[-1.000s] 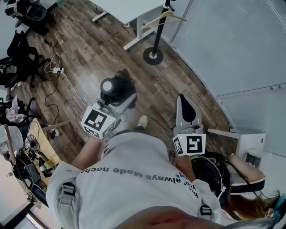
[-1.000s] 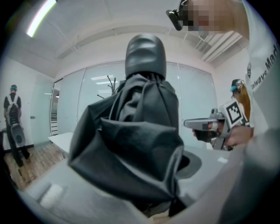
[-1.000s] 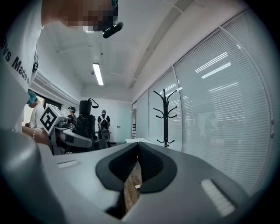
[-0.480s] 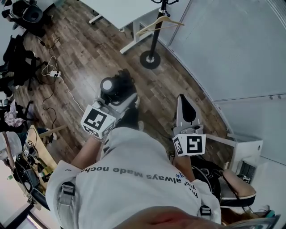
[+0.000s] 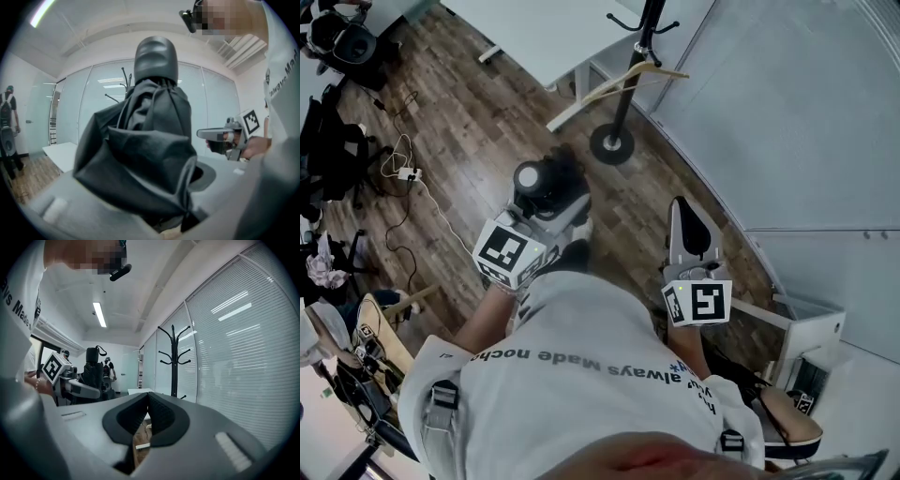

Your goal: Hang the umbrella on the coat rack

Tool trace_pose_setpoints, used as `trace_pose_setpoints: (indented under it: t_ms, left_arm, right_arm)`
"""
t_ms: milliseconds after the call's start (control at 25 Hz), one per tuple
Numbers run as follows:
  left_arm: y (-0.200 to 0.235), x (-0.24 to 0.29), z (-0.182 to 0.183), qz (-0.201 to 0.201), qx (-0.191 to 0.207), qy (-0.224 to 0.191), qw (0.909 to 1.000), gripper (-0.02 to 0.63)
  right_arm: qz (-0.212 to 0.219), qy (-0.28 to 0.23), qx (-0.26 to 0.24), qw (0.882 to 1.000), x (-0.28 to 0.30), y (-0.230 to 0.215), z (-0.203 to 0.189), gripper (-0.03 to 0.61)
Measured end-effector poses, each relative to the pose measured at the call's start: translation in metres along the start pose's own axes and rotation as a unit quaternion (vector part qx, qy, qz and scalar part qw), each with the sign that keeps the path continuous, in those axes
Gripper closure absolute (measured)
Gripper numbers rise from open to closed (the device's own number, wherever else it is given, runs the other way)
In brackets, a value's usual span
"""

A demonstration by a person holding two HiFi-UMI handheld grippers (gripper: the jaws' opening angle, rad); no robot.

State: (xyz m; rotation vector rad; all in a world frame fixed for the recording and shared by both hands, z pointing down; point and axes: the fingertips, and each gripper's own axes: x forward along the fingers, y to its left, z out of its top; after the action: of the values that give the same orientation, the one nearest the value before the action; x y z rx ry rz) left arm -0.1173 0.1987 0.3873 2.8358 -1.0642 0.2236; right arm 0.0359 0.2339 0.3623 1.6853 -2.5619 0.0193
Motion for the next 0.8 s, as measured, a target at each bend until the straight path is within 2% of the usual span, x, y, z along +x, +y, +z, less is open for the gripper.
trace_pose_setpoints:
  t_ms: [200,400,800]
  left_arm:
    - [0.071,0.034,0.023,-0.005,0.005,-0.007,1.0000,0.336]
    - [0.127,0.071,0.029,-0.010,0.009,-0.004,0.9999,0.336]
    - [0.169,0.146,0.054,-0.017,0.008,-0.008,0.9998,0.336]
  right_arm:
    - [-0.002,0.001,-0.011,1.000,0.080,-0.013,0.019,0.577]
    - [-0.011,-0.002,-0.014,1.000,0.142,-0.030,0.024,0.577]
    - [-0.011,-0.002,-0.007,1.000,0.210,-0.090,0.024,0.577]
